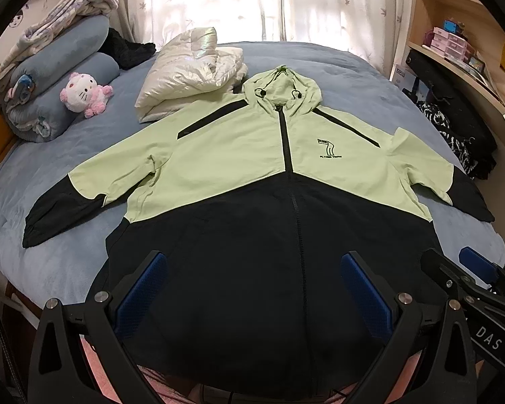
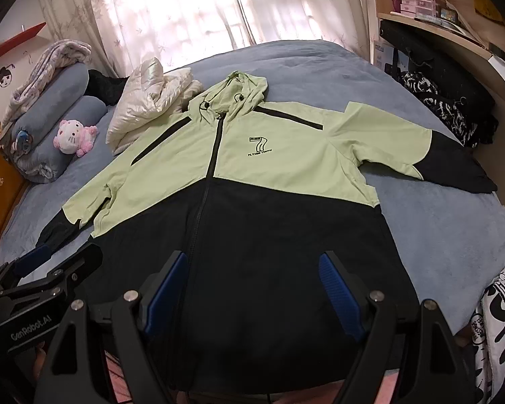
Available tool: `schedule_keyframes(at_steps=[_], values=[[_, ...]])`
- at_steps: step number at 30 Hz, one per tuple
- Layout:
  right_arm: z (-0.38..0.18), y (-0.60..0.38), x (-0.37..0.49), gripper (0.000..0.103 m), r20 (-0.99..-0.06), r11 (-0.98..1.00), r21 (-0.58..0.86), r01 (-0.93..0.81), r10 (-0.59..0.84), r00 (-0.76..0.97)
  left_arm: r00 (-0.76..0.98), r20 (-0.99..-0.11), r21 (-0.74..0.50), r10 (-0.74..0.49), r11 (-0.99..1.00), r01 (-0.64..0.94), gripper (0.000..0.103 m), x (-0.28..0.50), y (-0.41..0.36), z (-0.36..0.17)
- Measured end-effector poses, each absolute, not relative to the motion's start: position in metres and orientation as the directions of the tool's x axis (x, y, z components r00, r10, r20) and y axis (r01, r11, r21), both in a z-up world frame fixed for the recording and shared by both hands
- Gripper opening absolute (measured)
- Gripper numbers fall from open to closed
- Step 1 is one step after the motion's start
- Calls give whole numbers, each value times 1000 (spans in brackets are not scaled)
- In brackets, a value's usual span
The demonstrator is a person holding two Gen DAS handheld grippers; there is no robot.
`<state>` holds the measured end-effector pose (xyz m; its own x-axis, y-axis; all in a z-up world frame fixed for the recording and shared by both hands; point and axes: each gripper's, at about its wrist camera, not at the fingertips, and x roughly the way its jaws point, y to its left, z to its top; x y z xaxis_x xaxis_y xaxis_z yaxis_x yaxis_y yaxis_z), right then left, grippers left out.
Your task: Fold large clothes
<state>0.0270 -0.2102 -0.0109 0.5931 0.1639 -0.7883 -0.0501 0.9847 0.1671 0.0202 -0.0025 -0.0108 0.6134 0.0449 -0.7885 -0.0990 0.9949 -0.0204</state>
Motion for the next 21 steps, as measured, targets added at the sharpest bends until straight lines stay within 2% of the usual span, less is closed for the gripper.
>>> schedule_keyframes(at_steps=[12, 21], values=[[-10, -219, 32, 81, -775, 979, 201, -44, 187, 604, 601, -796, 0, 67, 994, -112, 102, 29, -10, -11], [-7, -239, 39, 81, -749, 970, 241, -19, 198, 632, 597, -802, -24, 33, 996, -87, 102, 42, -19, -6]])
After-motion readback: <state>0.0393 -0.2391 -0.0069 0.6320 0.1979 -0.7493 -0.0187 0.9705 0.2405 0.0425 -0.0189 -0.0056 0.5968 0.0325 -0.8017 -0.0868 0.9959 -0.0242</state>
